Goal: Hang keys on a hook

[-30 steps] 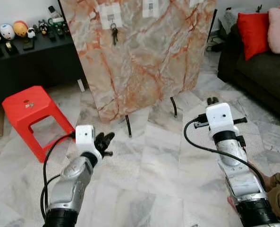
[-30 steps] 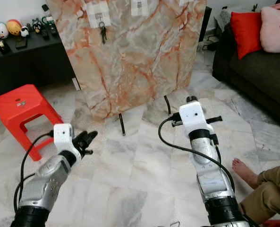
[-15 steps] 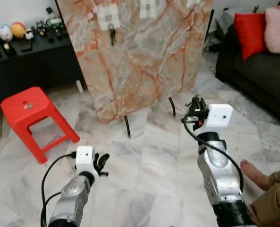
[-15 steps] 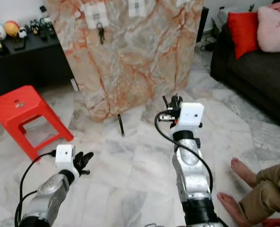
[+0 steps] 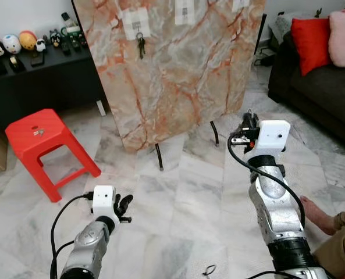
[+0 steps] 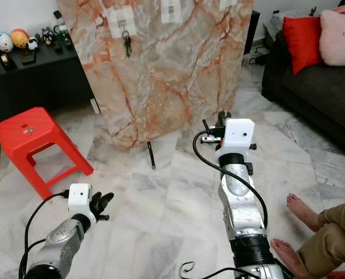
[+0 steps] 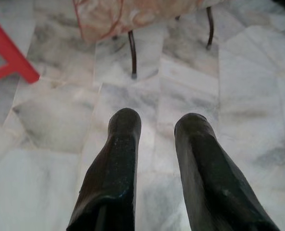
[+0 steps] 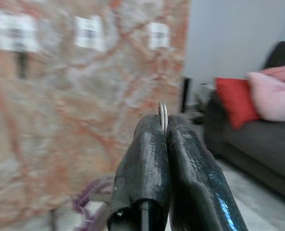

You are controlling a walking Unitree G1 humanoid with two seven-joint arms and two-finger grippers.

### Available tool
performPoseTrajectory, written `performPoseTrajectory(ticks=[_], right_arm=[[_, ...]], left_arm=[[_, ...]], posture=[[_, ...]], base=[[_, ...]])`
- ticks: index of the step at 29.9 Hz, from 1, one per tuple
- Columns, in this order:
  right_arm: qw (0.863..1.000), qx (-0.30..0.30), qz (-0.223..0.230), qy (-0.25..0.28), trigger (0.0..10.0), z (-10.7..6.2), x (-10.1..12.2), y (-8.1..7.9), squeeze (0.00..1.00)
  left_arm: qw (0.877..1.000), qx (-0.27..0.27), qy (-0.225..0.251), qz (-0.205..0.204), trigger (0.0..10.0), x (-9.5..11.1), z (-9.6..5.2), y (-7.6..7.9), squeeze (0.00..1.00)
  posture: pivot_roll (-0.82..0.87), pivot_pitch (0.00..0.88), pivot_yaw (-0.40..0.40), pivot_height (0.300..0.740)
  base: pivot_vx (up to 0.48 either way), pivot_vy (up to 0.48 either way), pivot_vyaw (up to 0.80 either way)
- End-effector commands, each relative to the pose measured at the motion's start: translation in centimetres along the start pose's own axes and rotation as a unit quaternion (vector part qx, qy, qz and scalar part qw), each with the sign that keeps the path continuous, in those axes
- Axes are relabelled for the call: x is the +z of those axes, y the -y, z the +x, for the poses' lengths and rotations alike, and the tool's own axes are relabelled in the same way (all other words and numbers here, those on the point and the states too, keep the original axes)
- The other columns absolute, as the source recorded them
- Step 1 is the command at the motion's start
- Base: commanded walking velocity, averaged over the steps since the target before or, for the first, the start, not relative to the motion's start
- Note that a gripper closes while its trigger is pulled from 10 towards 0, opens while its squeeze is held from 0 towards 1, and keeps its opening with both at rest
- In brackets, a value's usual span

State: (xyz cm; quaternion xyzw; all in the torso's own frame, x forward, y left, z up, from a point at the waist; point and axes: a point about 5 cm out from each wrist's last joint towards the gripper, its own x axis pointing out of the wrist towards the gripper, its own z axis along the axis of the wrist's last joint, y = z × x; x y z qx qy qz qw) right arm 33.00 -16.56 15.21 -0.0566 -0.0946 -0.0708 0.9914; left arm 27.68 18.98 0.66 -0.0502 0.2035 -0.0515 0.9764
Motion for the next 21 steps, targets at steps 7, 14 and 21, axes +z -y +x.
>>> performPoseTrajectory(ticks=[7,14,21], right_arm=[[0.997,-0.045,-0.061,0.0,0.0,0.4,-0.4,1.1,0.0],[0.997,-0.053,-0.062,-0.008,0.0,0.3,-0.9,1.0,0.0],[0.996,-0.062,-0.055,-0.036,10.0,0.2,-2.0,1.5,0.0]], left_arm=[[0.999,0.015,-0.039,-0.018,10.0,-1.5,0.0,-0.9,0.0],[0.997,0.037,-0.071,-0.025,10.0,-2.6,-0.2,-1.9,0.0],[0.99,0.053,-0.131,-0.026,10.0,-4.9,-1.4,-2.9,0.0]], posture=[[-0.16,0.0,0.078,0.74],[-0.18,0.0,0.108,0.74],[-0.18,0.0,0.112,0.74]], base=[[0.0,0.0,0.0],[0.0,0.0,0.0],[0.0,0.0,0.0]])
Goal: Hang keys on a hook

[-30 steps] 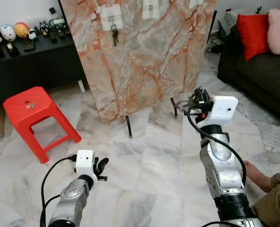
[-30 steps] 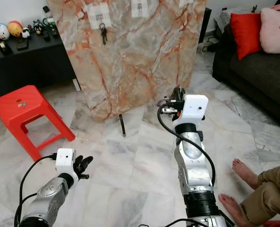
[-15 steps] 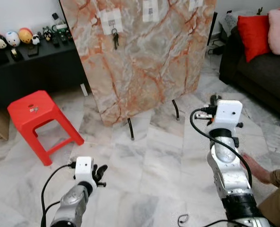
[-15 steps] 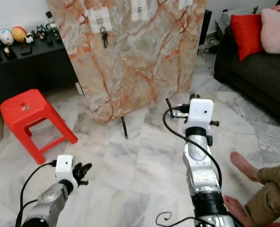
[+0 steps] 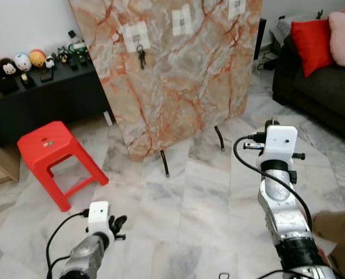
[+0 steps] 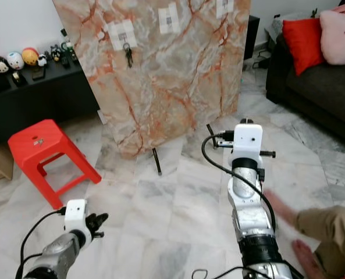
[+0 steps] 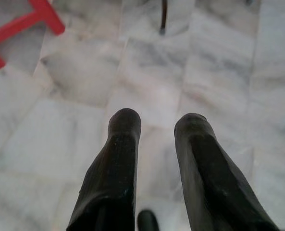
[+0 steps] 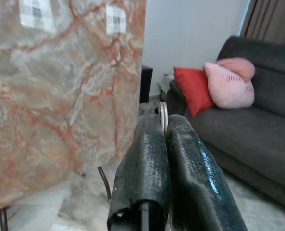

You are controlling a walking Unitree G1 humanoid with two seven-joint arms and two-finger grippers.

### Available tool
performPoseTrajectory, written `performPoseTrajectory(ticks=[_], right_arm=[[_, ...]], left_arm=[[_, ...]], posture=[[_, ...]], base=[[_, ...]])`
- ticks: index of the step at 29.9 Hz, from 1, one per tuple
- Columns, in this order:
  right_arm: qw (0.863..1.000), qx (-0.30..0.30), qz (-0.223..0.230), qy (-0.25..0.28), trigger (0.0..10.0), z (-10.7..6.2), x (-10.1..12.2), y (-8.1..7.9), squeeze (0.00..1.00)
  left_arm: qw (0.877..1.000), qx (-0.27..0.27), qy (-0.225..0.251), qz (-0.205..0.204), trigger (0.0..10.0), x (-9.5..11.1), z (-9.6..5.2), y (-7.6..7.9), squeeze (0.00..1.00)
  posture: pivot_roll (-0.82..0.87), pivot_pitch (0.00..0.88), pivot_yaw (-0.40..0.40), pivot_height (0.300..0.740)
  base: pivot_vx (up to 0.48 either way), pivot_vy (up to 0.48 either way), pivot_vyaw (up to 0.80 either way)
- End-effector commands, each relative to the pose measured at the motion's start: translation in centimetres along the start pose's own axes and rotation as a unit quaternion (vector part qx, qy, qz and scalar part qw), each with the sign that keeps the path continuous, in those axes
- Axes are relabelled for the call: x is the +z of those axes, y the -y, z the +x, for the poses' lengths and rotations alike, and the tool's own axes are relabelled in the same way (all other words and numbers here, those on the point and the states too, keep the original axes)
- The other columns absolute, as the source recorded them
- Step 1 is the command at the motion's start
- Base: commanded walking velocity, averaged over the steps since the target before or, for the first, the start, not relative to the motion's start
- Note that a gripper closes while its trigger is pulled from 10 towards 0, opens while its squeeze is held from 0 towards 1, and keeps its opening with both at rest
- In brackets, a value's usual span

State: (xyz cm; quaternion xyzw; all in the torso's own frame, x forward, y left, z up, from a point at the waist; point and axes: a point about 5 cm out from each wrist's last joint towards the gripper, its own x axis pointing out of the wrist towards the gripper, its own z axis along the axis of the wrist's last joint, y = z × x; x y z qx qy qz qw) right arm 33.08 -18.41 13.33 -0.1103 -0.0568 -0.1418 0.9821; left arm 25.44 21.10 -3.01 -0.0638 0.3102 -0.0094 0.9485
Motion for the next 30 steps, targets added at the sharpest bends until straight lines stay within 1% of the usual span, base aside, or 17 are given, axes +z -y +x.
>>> performPoseTrajectory(ticks=[1,4,5,6,9,10,11,13,15,16,18,21,23,24,25,26,30], right_arm=[[1.0,0.0,0.017,-0.013,10.0,0.0,-0.4,-0.1,0.0],[0.999,-0.003,0.023,-0.022,10.0,-0.1,-0.6,-0.1,0.0],[0.999,-0.004,0.027,-0.032,10.0,-0.3,-1.1,0.0,0.0],[0.999,-0.004,0.027,-0.032,10.0,-0.3,-1.1,0.0,0.0],[0.998,0.017,0.03,-0.053,10.0,-1.5,-2.1,0.1,0.0],[0.998,0.017,0.03,-0.053,10.0,-1.5,-2.1,0.1,0.0],[0.998,0.024,0.028,-0.053,10.0,-1.7,-2.2,0.1,0.0],[0.998,0.047,0.006,-0.051,10.0,-2.2,-2.5,0.5,0.0],[0.997,0.063,0.0,-0.046,10.0,-2.1,-2.4,0.7,0.0],[0.997,0.063,0.0,-0.046,10.0,-2.1,-2.4,0.7,0.0],[0.995,0.087,0.012,-0.051,10.0,-1.8,-2.4,0.5,0.0],[0.994,0.095,0.016,-0.054,10.0,-1.7,-2.4,0.4,0.0],[0.993,0.091,0.051,-0.056,10.0,-1.4,-2.1,0.0,0.0],[0.993,0.091,0.051,-0.056,10.0,-1.4,-2.1,0.0,0.0],[0.991,0.102,0.073,-0.052,10.0,-1.5,-1.6,-0.8,0.0],[0.99,0.107,0.075,-0.05,10.0,-1.7,-1.6,-1.1,0.0],[0.988,0.118,0.09,-0.052,10.0,-2.3,-1.5,-2.2,0.0]], left_arm=[[0.999,0.022,-0.038,0.004,10.0,-1.7,-0.5,-0.9,0.0],[0.999,0.027,-0.045,0.006,10.0,-2.1,-0.7,-1.0,0.0],[0.998,0.036,-0.056,0.003,10.0,-2.9,-1.0,-1.2,0.0],[0.998,0.036,-0.056,0.003,10.0,-2.9,-1.0,-1.2,0.0],[0.992,0.069,-0.101,-0.007,10.0,-6.4,-2.5,-2.0,0.0],[0.992,0.069,-0.101,-0.007,10.0,-6.4,-2.5,-2.0,0.0],[0.991,0.075,-0.109,-0.008,10.0,-7.0,-2.9,-2.1,0.0],[0.988,0.087,-0.123,-0.018,10.0,-8.3,-3.5,-2.2,0.0],[0.986,0.094,-0.133,-0.029,10.0,-9.0,-3.9,-2.1,0.0],[0.986,0.094,-0.133,-0.029,10.0,-9.0,-3.9,-2.1,0.0],[0.984,0.108,-0.138,-0.046,10.0,-9.5,-4.1,-2.2,0.0],[0.983,0.111,-0.141,-0.049,10.0,-9.6,-4.2,-2.2,0.0],[0.983,0.105,-0.142,-0.04,10.0,-9.6,-4.0,-1.7,0.0],[0.983,0.105,-0.142,-0.04,10.0,-9.6,-4.0,-1.7,0.0],[0.984,0.105,-0.137,-0.038,10.0,-9.2,-3.7,-1.6,0.0],[0.984,0.107,-0.135,-0.039,10.0,-9.1,-3.7,-1.7,0.0],[0.983,0.12,-0.135,-0.041,10.0,-9.4,-4.4,-3.1,0.0]], posture=[[-0.18,0.0,0.105,0.74],[-0.18,0.0,0.105,0.74],[-0.19,0.0,0.099,0.74],[-0.19,0.0,0.099,0.74],[-0.19,0.0,0.058,0.74],[-0.19,0.0,0.058,0.74],[-0.19,0.0,0.058,0.74],[-0.17,0.0,0.022,0.74],[-0.16,0.0,0.005,0.74],[-0.16,0.0,0.005,0.74],[-0.15,0.0,-0.016,0.74],[-0.13,0.0,-0.027,0.74],[-0.12,0.0,-0.022,0.74],[-0.12,0.0,-0.022,0.74],[-0.12,0.0,-0.008,0.74],[-0.12,0.0,-0.008,0.74],[-0.15,0.0,0.011,0.74]], base=[[0.0,0.0,0.0],[0.0,0.0,0.0],[0.0,0.0,0.0],[0.0,0.0,0.0],[0.0,0.0,0.0],[0.0,0.0,0.0],[0.0,0.0,0.0],[0.0,0.0,0.0],[0.0,0.0,0.0],[0.0,0.0,0.0],[0.0,0.0,0.0],[0.0,0.0,0.0],[0.0,0.0,0.0],[0.0,0.0,0.0],[0.0,0.0,0.0],[0.0,0.0,0.0],[0.0,0.0,0.0]])
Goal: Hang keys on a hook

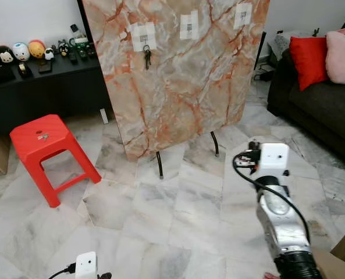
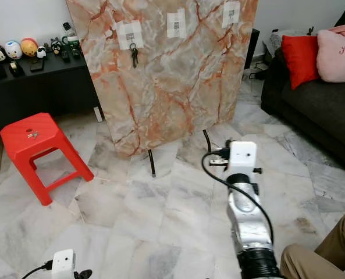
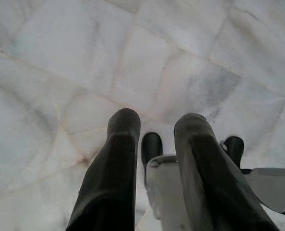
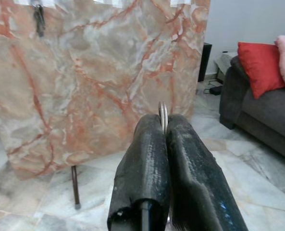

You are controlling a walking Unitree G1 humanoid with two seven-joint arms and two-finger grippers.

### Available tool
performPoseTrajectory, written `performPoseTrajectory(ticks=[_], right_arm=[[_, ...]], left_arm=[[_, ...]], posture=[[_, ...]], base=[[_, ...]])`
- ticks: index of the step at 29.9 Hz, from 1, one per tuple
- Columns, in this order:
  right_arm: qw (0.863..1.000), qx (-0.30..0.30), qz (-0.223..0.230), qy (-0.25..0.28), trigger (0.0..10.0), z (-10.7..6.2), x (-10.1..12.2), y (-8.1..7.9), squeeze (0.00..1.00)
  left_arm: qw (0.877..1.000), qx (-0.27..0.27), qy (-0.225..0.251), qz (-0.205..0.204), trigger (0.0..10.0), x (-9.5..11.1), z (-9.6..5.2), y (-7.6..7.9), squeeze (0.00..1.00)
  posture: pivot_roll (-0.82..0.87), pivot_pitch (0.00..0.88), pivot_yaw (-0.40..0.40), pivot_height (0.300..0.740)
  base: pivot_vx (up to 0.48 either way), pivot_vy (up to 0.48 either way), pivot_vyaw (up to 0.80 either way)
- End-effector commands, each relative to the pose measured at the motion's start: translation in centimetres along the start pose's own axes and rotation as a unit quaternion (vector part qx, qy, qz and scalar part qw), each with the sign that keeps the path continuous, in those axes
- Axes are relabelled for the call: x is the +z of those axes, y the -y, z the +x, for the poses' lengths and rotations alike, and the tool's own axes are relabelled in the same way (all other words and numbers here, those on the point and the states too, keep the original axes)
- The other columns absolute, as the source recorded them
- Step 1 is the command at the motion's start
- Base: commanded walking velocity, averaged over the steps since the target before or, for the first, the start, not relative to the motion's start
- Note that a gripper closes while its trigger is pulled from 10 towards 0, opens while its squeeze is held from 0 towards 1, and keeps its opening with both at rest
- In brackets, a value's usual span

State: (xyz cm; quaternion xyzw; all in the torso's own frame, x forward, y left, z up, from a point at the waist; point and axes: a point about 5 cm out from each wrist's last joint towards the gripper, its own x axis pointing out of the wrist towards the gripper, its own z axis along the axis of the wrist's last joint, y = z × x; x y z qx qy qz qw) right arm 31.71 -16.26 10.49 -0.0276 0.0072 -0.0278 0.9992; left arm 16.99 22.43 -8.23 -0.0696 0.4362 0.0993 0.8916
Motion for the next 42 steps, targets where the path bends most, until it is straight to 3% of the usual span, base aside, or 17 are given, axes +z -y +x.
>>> performPoseTrajectory(ticks=[1,4,8,15,18,27,34,42], right_arm=[[1.0,0.005,0.011,0.012,10.0,-0.3,0.6,-0.4,0.0],[0.999,-0.001,0.034,0.009,10.0,-0.5,0.7,-0.6,0.0],[0.999,-0.011,0.029,0.015,10.0,-0.3,1.0,0.0,0.0],[0.999,-0.03,0.041,0.016,10.0,-0.2,1.0,0.4,0.0],[0.999,-0.027,0.044,0.016,10.0,0.1,1.1,-0.4,0.0],[0.999,-0.028,0.038,0.005,10.0,0.6,1.1,-0.4,0.0],[0.998,-0.033,0.049,0.005,10.0,0.8,1.1,-1.5,0.0],[0.998,-0.028,0.048,0.0,10.0,1.3,0.9,-1.6,0.0]], left_arm=[[1.0,0.015,-0.006,0.002,10.0,-0.6,-0.4,-1.4,0.0],[1.0,0.021,-0.009,0.006,10.0,-0.9,-0.7,-2.7,0.0],[0.999,0.033,-0.001,-0.013,10.0,-0.6,-0.9,-3.8,0.0],[0.999,0.036,-0.017,-0.012,10.0,-1.3,-1.1,-4.2,0.0],[0.999,0.036,-0.03,-0.016,10.0,-1.7,-1.2,-4.2,0.0],[0.998,0.044,-0.025,-0.035,10.0,-1.7,-1.2,-4.2,0.0],[0.997,0.056,-0.036,-0.027,10.0,-2.0,-1.5,-5.4,0.0],[0.997,0.067,-0.024,-0.041,10.0,-1.6,-1.6,-6.0,0.0]], posture=[[-0.16,0.0,0.021,0.74],[-0.18,0.0,0.014,0.74],[-0.18,0.0,0.012,0.74],[-0.17,0.0,0.019,0.74],[-0.18,0.0,0.013,0.74],[-0.15,0.0,0.009,0.74],[-0.14,0.0,0.027,0.74],[-0.1,0.0,0.003,0.74]], base=[[0.0,0.0,0.0],[0.0,0.0,0.0],[0.0,0.0,0.0],[0.0,0.0,0.0],[0.0,0.0,0.0],[0.0,0.0,0.0],[0.072,0.0,0.0],[0.269,0.0,0.0]])
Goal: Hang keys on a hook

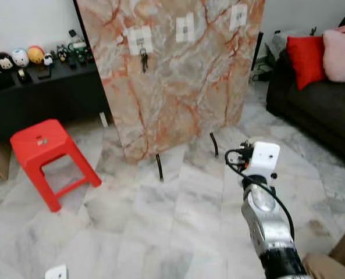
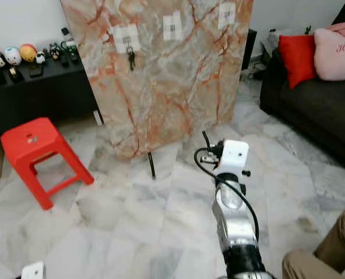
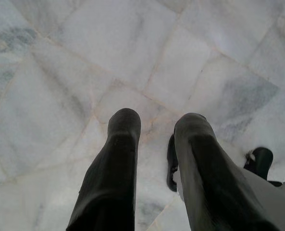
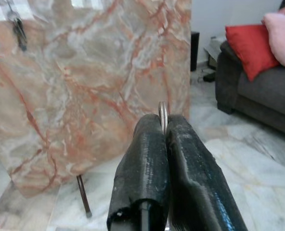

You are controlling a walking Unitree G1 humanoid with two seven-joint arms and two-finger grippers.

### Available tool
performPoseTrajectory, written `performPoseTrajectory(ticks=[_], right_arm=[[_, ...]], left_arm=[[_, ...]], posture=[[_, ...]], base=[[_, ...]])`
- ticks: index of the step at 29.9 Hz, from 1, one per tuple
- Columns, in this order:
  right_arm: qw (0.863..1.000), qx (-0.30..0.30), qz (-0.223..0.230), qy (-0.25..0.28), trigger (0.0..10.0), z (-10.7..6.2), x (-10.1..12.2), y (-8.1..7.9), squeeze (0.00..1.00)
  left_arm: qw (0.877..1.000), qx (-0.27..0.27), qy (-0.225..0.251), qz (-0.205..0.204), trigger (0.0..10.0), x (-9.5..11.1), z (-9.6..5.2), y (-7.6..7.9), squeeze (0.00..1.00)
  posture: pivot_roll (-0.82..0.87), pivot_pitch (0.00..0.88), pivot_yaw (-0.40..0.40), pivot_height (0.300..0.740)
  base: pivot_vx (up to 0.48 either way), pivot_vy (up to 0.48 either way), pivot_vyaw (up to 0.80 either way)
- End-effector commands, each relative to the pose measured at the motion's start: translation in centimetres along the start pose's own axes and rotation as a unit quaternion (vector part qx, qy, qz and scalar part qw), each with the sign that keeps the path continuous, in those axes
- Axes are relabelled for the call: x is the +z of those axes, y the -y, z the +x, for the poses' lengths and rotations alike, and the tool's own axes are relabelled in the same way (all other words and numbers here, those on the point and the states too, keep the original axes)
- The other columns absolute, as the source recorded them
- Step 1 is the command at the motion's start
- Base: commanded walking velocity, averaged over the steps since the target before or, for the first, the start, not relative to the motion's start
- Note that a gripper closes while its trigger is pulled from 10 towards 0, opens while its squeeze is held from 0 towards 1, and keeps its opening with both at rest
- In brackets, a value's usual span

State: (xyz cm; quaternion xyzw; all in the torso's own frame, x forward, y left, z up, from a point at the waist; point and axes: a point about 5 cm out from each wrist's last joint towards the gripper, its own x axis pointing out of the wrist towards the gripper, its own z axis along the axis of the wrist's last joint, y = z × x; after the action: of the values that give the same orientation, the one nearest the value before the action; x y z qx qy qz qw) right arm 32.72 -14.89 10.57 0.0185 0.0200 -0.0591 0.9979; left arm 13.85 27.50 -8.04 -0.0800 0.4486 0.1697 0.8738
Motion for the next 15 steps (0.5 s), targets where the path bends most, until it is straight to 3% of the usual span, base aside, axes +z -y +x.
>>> performPoseTrajectory(ticks=[1,15], right_arm=[[1.0,0.003,0.002,0.015,10.0,0.4,0.8,-0.2,0.0],[0.999,-0.022,-0.005,0.029,10.0,0.7,1.1,1.1,0.0]], left_arm=[[1.0,0.006,-0.009,0.0,10.0,-0.4,-0.1,-0.4,0.0],[0.999,-0.027,-0.022,0.031,10.0,-1.1,0.1,2.0,0.0]], posture=[[-0.1,0.0,0.005,0.74],[-0.19,0.0,0.065,0.74]], base=[[0.285,0.0,0.0],[0.32,0.0,0.0]])
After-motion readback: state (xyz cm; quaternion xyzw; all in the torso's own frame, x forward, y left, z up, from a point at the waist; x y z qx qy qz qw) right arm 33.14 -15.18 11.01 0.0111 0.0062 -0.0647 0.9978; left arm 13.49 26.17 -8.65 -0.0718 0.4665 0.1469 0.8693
